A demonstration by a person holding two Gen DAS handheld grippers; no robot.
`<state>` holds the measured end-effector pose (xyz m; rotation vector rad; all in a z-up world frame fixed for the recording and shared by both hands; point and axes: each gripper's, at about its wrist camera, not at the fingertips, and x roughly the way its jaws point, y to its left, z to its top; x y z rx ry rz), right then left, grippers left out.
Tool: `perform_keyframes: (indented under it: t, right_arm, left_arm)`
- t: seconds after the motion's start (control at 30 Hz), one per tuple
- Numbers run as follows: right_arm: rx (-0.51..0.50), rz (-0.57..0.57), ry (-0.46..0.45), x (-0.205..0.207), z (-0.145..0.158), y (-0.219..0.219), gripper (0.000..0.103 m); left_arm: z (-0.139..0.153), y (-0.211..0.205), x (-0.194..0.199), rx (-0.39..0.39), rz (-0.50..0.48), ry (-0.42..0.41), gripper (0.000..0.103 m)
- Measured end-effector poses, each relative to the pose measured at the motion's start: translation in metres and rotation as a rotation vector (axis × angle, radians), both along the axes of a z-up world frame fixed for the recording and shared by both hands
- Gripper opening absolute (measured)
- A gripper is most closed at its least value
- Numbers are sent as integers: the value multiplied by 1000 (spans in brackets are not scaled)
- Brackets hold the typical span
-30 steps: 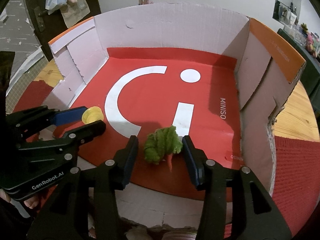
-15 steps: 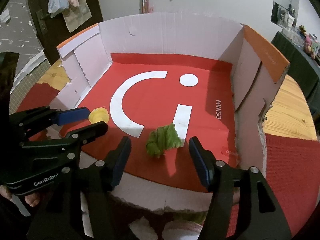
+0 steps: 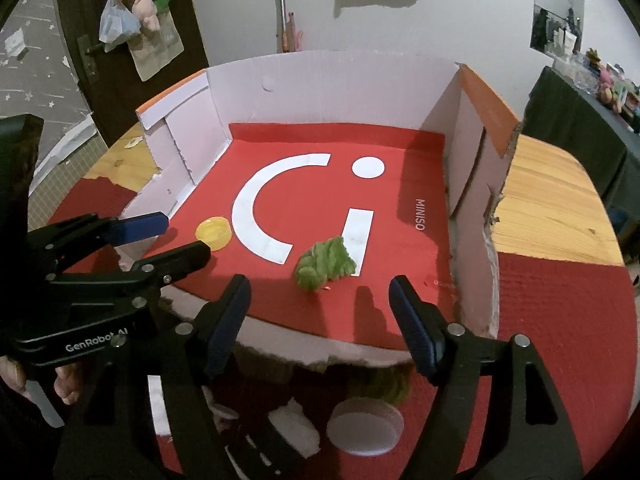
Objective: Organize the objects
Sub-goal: 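Open both grippers to drop the cap and plush on the box floor, then move both grippers back toward the remaining objects on the table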
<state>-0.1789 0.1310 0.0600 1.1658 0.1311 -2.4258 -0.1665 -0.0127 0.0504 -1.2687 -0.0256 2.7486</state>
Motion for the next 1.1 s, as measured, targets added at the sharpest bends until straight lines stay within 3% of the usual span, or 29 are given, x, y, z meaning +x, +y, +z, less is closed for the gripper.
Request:
perform_keyframes:
  t: [0.53, 1.1]
  right_arm:
    - [-7, -2, 65, 37, 16, 6, 89]
    - [-22, -9, 72, 69, 16, 14, 93]
  left_arm:
    - [13, -4, 33, -7, 22, 71, 85]
    - [15, -4, 62, 1, 44, 88, 102]
